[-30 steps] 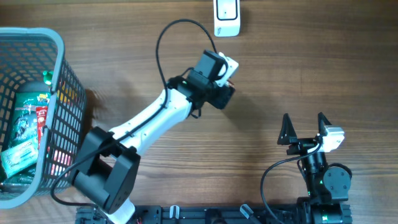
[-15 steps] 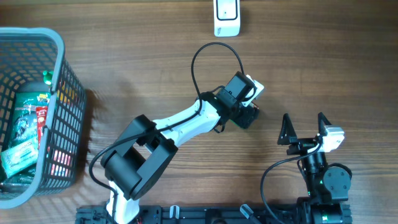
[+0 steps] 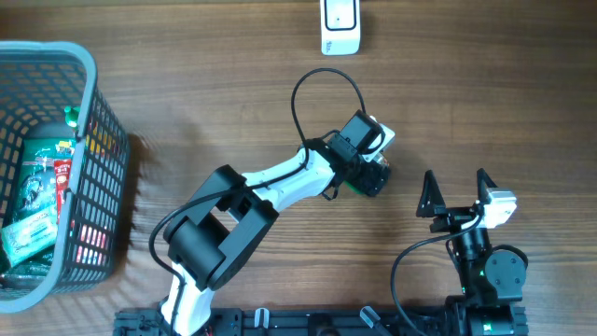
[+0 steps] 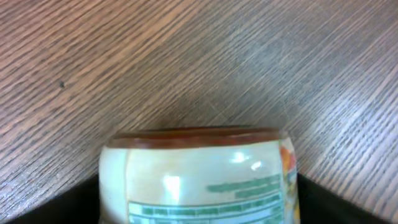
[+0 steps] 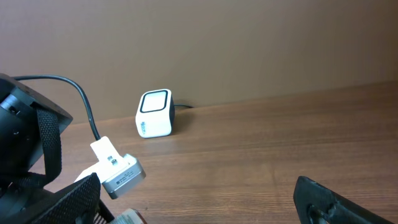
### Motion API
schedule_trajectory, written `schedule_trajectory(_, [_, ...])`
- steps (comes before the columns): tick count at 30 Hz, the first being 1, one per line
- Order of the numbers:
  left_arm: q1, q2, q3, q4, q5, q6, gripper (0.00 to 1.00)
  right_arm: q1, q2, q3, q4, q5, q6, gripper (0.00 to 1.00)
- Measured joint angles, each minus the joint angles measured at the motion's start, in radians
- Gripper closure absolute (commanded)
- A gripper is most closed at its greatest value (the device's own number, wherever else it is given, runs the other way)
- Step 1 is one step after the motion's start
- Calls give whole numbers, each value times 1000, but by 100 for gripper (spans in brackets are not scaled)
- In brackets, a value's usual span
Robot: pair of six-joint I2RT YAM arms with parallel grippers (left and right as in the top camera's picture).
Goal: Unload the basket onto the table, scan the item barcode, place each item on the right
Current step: 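Place the green-capped jar upright on the table center, open left gripper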
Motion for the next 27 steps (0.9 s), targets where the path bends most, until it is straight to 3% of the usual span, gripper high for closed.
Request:
schedule_trajectory(8, [0,-13,0,-3,-1,0,0,0,0,0,0,0,0,0])
schedule_trajectory(12, [0,-139,-6,-32,-45,1,0,0,0,0,0,0,0,0])
schedule_trajectory(18, [0,-394,-5,-119,-226,1,0,0,0,0,0,0,0,0])
schedule_trajectory(27, [0,-539,-5,-214,-577,1,0,0,0,0,0,0,0,0])
